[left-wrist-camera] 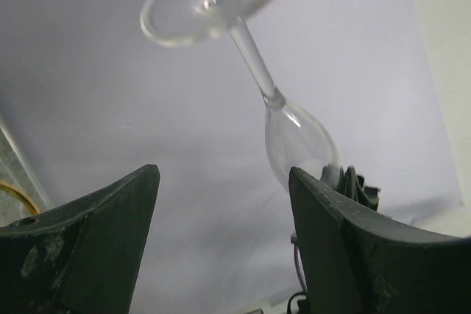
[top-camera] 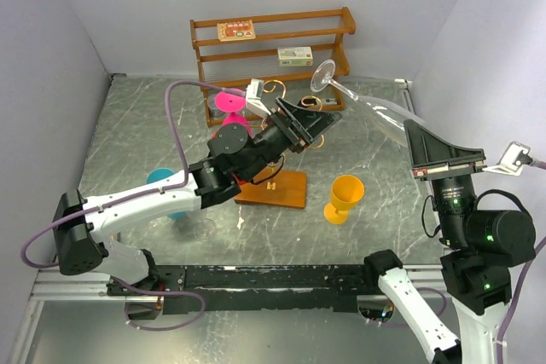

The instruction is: Place the wine glass upside down on the wine glass rack

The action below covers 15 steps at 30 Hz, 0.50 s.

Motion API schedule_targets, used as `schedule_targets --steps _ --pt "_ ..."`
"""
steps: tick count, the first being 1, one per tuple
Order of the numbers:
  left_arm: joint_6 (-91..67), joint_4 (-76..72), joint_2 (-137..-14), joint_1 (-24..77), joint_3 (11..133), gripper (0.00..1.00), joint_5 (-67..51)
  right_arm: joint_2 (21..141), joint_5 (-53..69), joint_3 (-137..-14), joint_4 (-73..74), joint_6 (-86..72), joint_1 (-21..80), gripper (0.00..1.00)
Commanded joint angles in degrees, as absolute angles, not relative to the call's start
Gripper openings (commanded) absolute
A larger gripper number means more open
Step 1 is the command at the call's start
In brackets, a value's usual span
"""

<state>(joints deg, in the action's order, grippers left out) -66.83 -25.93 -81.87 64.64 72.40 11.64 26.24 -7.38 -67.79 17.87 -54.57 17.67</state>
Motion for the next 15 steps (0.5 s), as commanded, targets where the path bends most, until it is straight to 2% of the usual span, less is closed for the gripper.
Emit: schedule_targets --steps 1,10,15 --pt "-67.77 -33.97 -82.56 64.86 76.22 0.82 17.48 24.83 -3.61 -66.74 14.71 -58.88 17.27 0.00" --pt "-67.64 -37.62 -84.83 64.86 78.29 0.79 21.63 24.50 -0.36 -65.92 14.94 -60.97 17.27 0.00" --pt "-67.08 -36.40 -84.97 64.86 79.55 0.65 25.02 23.96 0.56 -65.43 15.12 -61.65 17.31 0.00"
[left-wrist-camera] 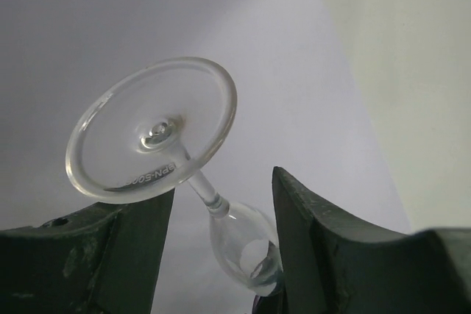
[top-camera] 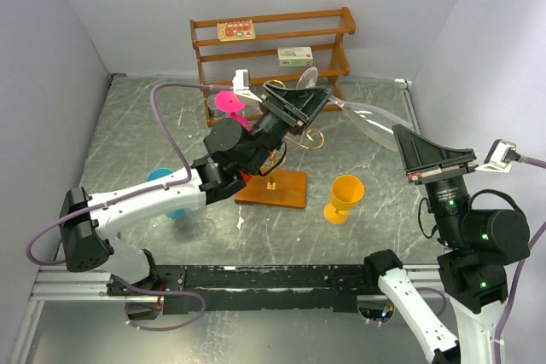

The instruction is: Place the wine glass upside down on the wine glass rack

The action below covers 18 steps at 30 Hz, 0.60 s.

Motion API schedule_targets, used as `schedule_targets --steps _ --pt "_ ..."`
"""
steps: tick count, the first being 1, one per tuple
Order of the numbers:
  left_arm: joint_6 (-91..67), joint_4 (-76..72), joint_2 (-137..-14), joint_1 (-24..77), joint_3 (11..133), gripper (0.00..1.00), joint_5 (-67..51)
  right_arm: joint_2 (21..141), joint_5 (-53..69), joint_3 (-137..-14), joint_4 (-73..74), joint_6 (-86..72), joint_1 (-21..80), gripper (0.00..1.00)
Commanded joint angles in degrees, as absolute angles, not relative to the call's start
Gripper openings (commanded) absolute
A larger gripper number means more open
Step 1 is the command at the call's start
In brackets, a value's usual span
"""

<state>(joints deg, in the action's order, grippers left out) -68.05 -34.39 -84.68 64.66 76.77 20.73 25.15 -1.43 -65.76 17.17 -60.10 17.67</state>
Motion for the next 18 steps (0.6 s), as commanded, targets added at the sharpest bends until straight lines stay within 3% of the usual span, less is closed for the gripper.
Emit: schedule_targets --steps 1,6,18 --pt "-66.73 -35.83 -84.92 64.86 79.96 0.63 25.82 23.87 0.67 -65.40 15.20 -61.87 17.24 0.00" --pt "-65.99 -37.00 -84.64 64.86 79.34 0.53 29.10 23.64 1.67 -64.79 15.55 -62.80 17.33 0.00" --pt "-63.64 -41.60 -86.04 64.78 80.63 0.43 30.74 23.02 4.91 -63.64 17.03 -64.70 17.24 0.00"
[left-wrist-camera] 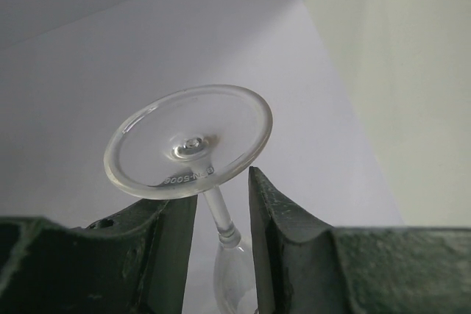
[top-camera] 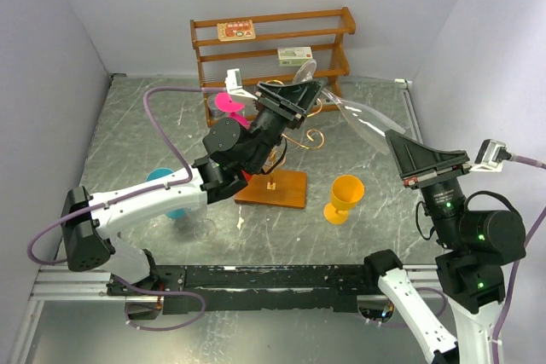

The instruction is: Place the wine glass upside down on the wine glass rack

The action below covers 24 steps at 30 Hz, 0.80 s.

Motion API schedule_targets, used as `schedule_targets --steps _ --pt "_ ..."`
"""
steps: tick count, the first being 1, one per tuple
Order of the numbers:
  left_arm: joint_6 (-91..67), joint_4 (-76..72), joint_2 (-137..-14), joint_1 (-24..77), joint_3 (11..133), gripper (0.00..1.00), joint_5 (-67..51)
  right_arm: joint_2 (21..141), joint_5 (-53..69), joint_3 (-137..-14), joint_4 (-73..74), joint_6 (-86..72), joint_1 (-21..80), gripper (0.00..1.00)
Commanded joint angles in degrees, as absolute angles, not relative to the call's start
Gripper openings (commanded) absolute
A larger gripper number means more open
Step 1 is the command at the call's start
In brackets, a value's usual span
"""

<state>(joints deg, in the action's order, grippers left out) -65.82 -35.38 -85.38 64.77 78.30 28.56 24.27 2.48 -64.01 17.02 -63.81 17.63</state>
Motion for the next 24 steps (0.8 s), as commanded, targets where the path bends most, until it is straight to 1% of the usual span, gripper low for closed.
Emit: schedule_targets --steps 1,7,9,12,15,16,17,18,21,22,24 --pt "-63.00 -43.28 -86.37 64.78 80.52 0.42 30.19 23.10 4.90 -63.83 17.51 -64.48 17.24 0.00" --pt "-62.17 -44.66 -88.32 64.69 82.38 0.34 30.13 22.94 5.44 -63.90 18.43 -64.33 17.28 0.00" --pt "-61.74 -45.85 -88.79 64.62 82.40 0.27 30.12 22.87 5.57 -63.90 19.02 -64.25 17.32 0.00" --pt "-60.70 -46.24 -88.82 64.51 82.35 0.08 30.27 22.65 5.04 -64.21 20.60 -63.70 17.26 0.00" --pt "-58.76 -46.29 -88.20 64.51 81.94 0.07 30.94 21.95 3.21 -64.55 22.75 -62.90 17.32 0.00" --pt "-57.95 -46.96 -87.97 64.47 81.47 0.07 31.12 21.70 2.50 -64.70 23.49 -62.64 17.31 0.05" --pt "-57.14 -47.53 -87.64 64.43 80.99 0.07 31.20 21.58 2.10 -64.87 24.14 -62.20 17.28 0.15" --pt "-55.87 -47.96 -87.23 64.36 80.54 0.07 31.21 21.52 1.61 -65.24 25.23 -61.48 17.29 0.28" --pt "-54.29 -47.52 -86.40 63.81 79.87 0.07 29.72 21.81 0.93 -66.64 28.17 -59.51 17.31 0.52" --pt "-53.57 -47.22 -86.09 63.42 79.72 0.07 28.71 22.04 1.04 -67.15 29.14 -58.40 17.28 0.58" --pt "-52.28 -46.33 -85.23 62.81 79.13 0.07 27.46 22.36 1.33 -68.19 31.41 -56.23 17.31 0.65"
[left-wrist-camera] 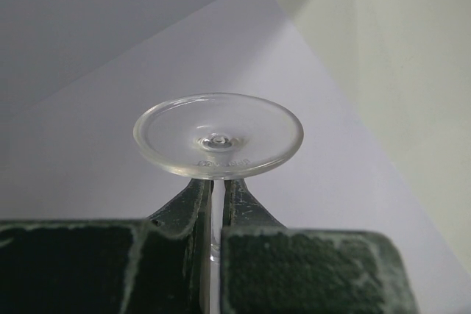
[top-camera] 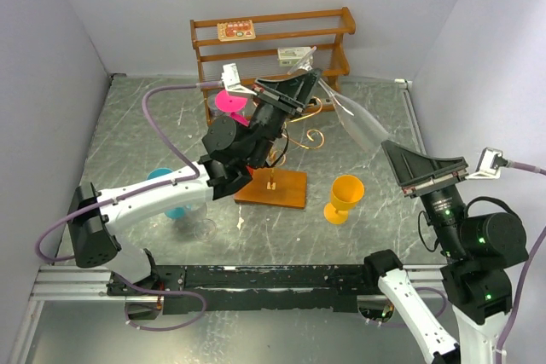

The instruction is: Place the wine glass upside down on the wine glass rack

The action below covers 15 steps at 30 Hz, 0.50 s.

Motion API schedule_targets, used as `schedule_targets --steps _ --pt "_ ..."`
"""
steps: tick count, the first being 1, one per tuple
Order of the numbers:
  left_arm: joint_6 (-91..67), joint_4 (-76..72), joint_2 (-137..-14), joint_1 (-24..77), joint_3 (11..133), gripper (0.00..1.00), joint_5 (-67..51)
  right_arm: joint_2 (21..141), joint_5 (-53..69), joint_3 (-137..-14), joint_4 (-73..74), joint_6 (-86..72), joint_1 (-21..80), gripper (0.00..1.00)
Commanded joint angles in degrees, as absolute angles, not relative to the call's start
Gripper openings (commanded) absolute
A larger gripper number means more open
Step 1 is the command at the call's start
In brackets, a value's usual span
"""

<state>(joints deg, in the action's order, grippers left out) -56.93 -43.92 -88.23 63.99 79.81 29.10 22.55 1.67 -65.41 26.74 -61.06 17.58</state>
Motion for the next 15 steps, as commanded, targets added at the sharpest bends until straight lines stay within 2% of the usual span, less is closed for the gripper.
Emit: schedule_targets --steps 1,9,15 --pt "-51.27 -46.20 -84.71 62.17 78.76 0.07 26.05 22.45 1.80 -68.55 32.48 -54.80 17.35 0.67" --pt "-43.46 -39.23 -79.98 58.17 76.52 0.07 15.70 25.40 5.61 -73.79 39.61 -43.53 17.32 0.71" --pt "-35.39 -31.70 -78.83 57.83 80.57 0.07 1.55 30.97 15.64 -79.14 38.17 -33.49 17.30 0.71"
